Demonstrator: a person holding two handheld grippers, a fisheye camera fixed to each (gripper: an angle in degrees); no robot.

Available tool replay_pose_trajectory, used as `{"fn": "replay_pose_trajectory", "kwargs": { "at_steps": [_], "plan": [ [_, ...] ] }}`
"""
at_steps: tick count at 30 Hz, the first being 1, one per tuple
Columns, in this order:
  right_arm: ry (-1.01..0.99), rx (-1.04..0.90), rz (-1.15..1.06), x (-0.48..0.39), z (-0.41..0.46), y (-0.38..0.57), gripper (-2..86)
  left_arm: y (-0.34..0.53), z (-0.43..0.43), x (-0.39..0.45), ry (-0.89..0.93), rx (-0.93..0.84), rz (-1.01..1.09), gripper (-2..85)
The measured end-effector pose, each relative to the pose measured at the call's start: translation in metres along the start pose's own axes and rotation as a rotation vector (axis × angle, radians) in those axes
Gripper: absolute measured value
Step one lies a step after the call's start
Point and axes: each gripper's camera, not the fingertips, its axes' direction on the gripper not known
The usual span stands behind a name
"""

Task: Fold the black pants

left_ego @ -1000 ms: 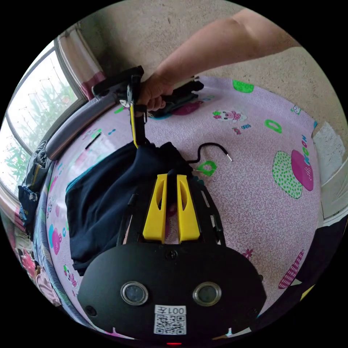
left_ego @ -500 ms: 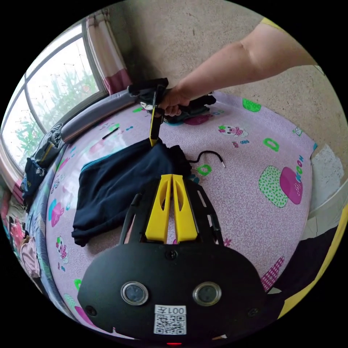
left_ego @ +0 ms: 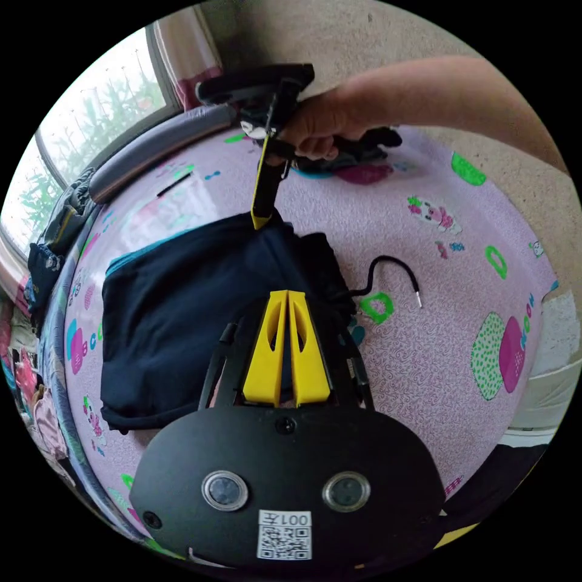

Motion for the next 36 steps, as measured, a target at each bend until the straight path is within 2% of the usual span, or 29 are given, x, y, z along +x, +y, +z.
{"fn": "replay_pose_trajectory", "kwargs": {
  "at_steps": [3, 5, 11, 15, 21, 27, 31, 33, 36],
  "plan": [
    [0.003, 0.007, -0.008, 0.007, 0.002, 0.005, 0.0, -0.004, -0.029, -0.02, 0.043, 0.054, -0.021, -1.5],
    [-0.025, 0.109, -0.004, 0.014, -0.015, 0.006, -0.1, 0.003, -0.055, -0.042, 0.058, 0.103, -0.076, -1.5],
    [-0.03, 0.338, 0.001, 0.033, -0.044, -0.044, 0.0, 0.054, -0.136, -0.143, -0.092, 0.153, -0.293, -1.5],
    [-0.052, 0.356, -0.017, 0.045, -0.039, -0.1, 0.1, 0.103, -0.188, -0.23, -0.156, 0.189, -0.524, -1.4],
    [-0.031, 0.207, -0.036, 0.071, -0.002, -0.179, 0.7, 0.156, -0.22, -0.323, -0.013, 0.182, -0.729, -0.3],
    [-0.146, 0.129, 0.044, 0.113, 0.037, -0.212, 1.3, 0.171, -0.233, -0.37, 0.241, 0.26, -0.74, 4.6],
    [-0.209, 0.013, 0.083, 0.138, 0.07, -0.228, 1.0, 0.174, -0.246, -0.397, 0.375, 0.313, -0.611, 3.6],
    [-0.201, -0.048, 0.099, 0.147, 0.086, -0.232, 0.8, 0.173, -0.254, -0.405, 0.4, 0.315, -0.557, 1.7],
    [-0.21, -0.084, 0.153, 0.164, 0.105, -0.234, 0.6, 0.167, -0.27, -0.409, 0.335, 0.288, -0.477, -0.6]
  ]
}}
